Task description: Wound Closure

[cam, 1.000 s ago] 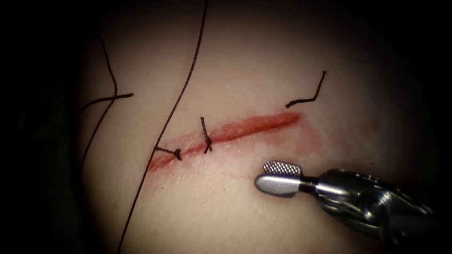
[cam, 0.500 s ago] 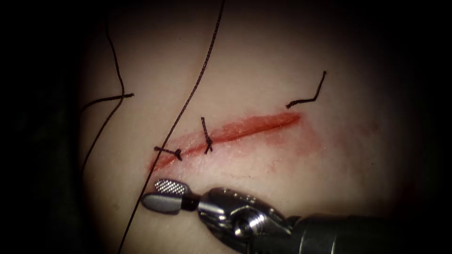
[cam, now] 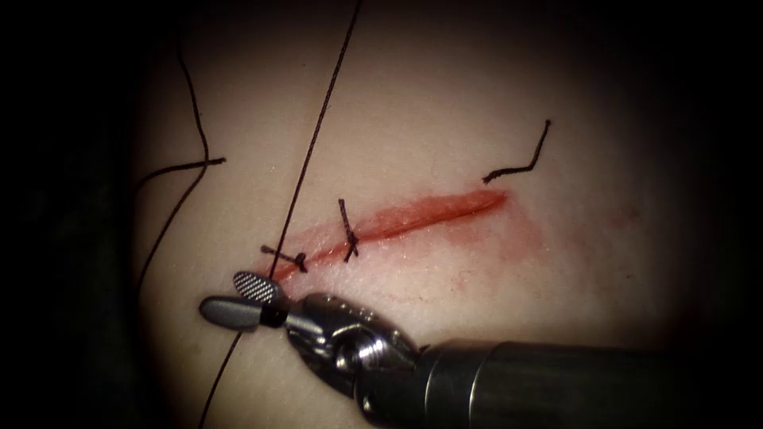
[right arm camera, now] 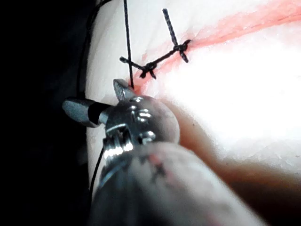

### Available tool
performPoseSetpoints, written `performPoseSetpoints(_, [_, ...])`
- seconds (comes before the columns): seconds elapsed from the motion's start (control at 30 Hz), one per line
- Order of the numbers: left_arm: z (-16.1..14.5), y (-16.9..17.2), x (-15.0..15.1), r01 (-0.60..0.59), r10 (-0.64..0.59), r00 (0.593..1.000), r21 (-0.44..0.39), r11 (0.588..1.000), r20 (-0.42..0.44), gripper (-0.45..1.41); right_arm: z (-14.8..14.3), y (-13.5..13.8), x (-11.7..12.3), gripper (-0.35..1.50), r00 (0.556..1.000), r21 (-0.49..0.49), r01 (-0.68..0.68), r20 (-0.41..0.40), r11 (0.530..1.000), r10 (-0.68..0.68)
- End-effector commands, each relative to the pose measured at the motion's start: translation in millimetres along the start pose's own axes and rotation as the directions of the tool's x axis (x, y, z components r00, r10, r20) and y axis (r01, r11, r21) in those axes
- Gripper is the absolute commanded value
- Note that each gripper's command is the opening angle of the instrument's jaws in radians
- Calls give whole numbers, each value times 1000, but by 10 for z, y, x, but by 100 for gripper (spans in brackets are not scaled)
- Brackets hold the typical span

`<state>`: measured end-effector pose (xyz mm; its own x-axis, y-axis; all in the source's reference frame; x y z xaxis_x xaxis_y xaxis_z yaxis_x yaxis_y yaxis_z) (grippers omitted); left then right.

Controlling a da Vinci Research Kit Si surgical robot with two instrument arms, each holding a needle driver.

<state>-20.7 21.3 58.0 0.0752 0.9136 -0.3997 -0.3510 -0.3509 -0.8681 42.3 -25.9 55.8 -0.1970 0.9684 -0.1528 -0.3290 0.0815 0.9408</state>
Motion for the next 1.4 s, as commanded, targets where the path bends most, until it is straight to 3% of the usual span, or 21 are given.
performPoseSetpoints(0.03, [7,-4,-1,-2,2,1000,0,1000,-1,-45,2,-11,0,99,1000,7,-12,4,1000,12])
performPoseSetpoints(0.13, [7,-5,-2,-4,4,1000,1,1000,-1,-45,-12,-32,4,96,999,13,-33,13,999,32])
performPoseSetpoints(0.2, [7,-5,-2,-4,4,1000,0,1000,-1,-45,-27,-48,5,62,999,19,-41,26,999,41])
performPoseSetpoints(0.23, [7,-5,-2,-4,4,1000,0,1000,-1,-45,-30,-51,4,56,999,24,-42,28,999,41])
performPoseSetpoints(0.67, [4,-5,-2,-3,3,1000,-2,1000,1,-45,-45,-29,4,57,999,3,-32,22,999,32])
performPoseSetpoints(0.83, [4,-3,-2,-2,2,1000,-3,1000,1,-45,-30,-7,-3,56,1000,-20,-13,20,1000,14])
performPoseSetpoints(1.07, [4,-3,-1,-1,1,1000,-3,1000,1,-45,-15,-13,-6,68,1000,-25,-25,14,999,25])
performPoseSetpoints(1.1, [4,-3,-1,-1,1,1000,-3,1000,1,-45,-13,-16,-7,56,1000,-25,-25,15,999,25])
performPoseSetpoints(1.2, [4,-3,-1,-1,1,1000,-2,1000,1,-45,-11,-17,-7,51,1000,-28,-25,11,999,26])
performPoseSetpoints(1.33, [5,-3,-1,-1,1,1000,-1,1000,0,-45,-1,-13,-7,27,1000,-33,-29,3,999,30])
performPoseSetpoints(1.37, [5,-3,-1,-1,1,1000,-1,1000,0,-45,0,-12,-7,17,1000,-34,-29,2,999,29])
performPoseSetpoints(1.4, [5,-3,-1,-1,1,1000,-1,1000,0,-45,1,-11,-8,-23,1000,-37,-28,3,999,28])
